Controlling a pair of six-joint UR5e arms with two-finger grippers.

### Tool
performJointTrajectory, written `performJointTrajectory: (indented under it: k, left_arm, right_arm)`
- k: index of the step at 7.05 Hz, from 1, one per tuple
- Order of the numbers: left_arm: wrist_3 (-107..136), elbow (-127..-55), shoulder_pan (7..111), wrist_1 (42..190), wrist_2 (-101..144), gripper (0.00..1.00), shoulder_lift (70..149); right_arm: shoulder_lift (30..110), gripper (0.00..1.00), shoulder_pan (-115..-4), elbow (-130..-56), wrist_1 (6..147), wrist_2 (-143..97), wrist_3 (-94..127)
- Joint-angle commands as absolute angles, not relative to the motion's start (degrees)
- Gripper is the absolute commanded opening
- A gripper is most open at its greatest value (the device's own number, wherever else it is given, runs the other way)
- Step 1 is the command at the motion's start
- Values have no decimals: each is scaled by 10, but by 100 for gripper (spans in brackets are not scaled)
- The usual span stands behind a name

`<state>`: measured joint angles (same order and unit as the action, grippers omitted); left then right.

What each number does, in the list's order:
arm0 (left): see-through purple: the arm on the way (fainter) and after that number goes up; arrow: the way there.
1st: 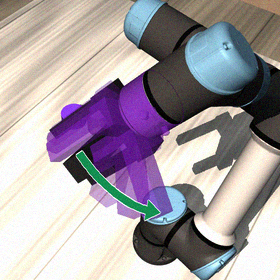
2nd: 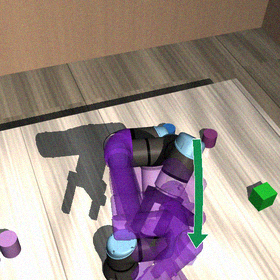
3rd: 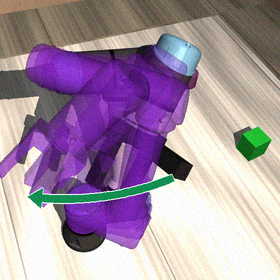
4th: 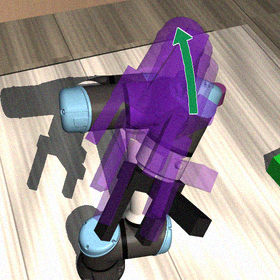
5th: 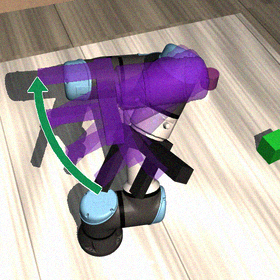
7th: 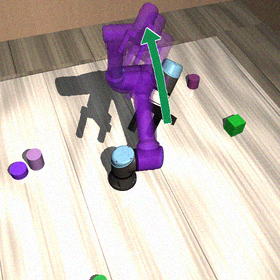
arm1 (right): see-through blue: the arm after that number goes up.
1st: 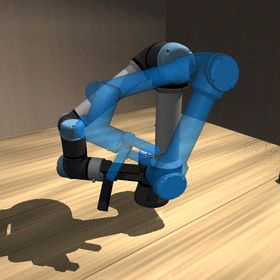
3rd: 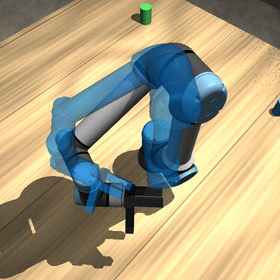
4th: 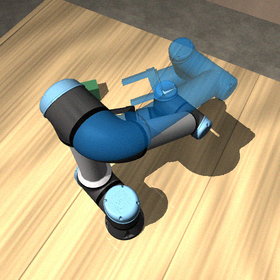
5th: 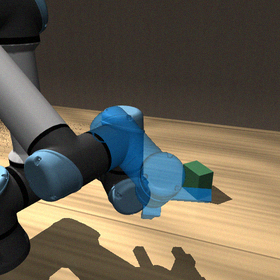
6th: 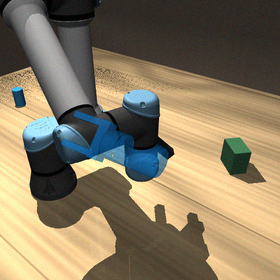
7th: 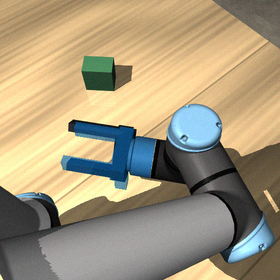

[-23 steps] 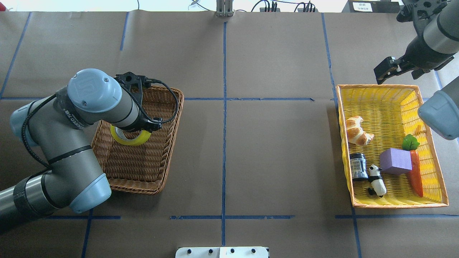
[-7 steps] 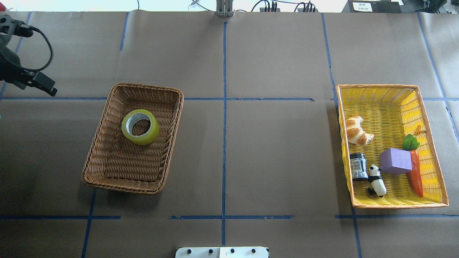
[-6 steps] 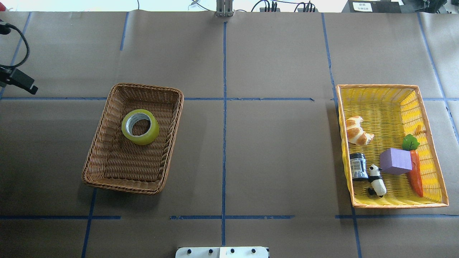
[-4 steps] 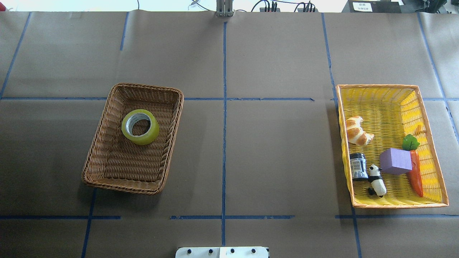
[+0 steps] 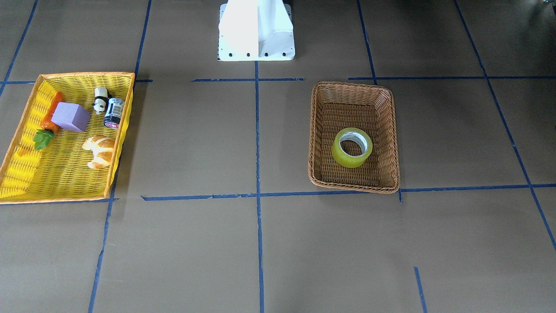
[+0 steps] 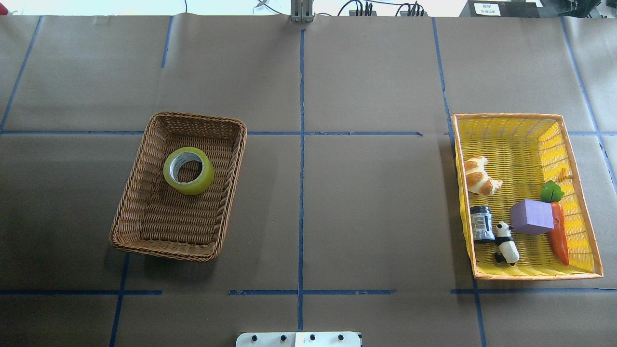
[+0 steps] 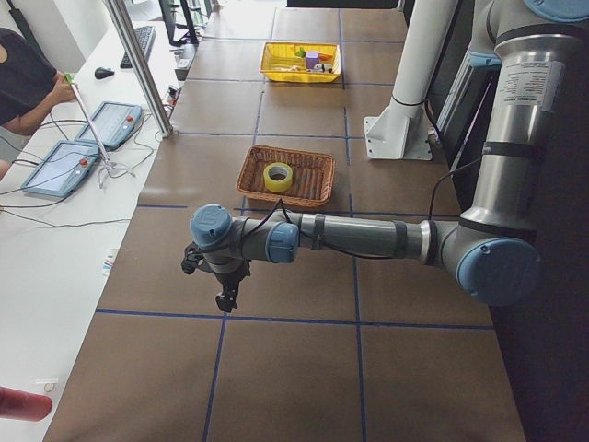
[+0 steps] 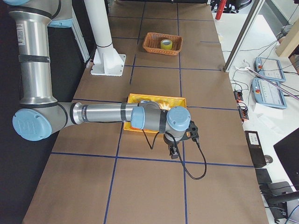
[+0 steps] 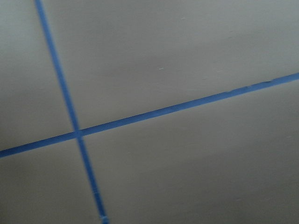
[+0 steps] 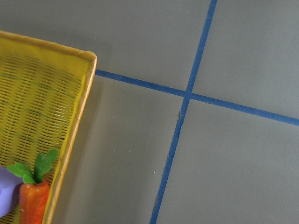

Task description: Move tape to another basket

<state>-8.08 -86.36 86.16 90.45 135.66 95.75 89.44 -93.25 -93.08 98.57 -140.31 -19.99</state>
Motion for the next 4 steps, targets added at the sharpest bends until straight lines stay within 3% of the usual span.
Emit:
performJointTrajectory:
  k: [1,4]
  left_arm:
    - [-85,-857,899,895,1355,100,941]
    - [-83,-860,911,895,1355,100,927]
  right_arm:
    - [897,100,-933,-901,983,-1402,-200]
    - [903,100,-937,-888,983,-1383,-155]
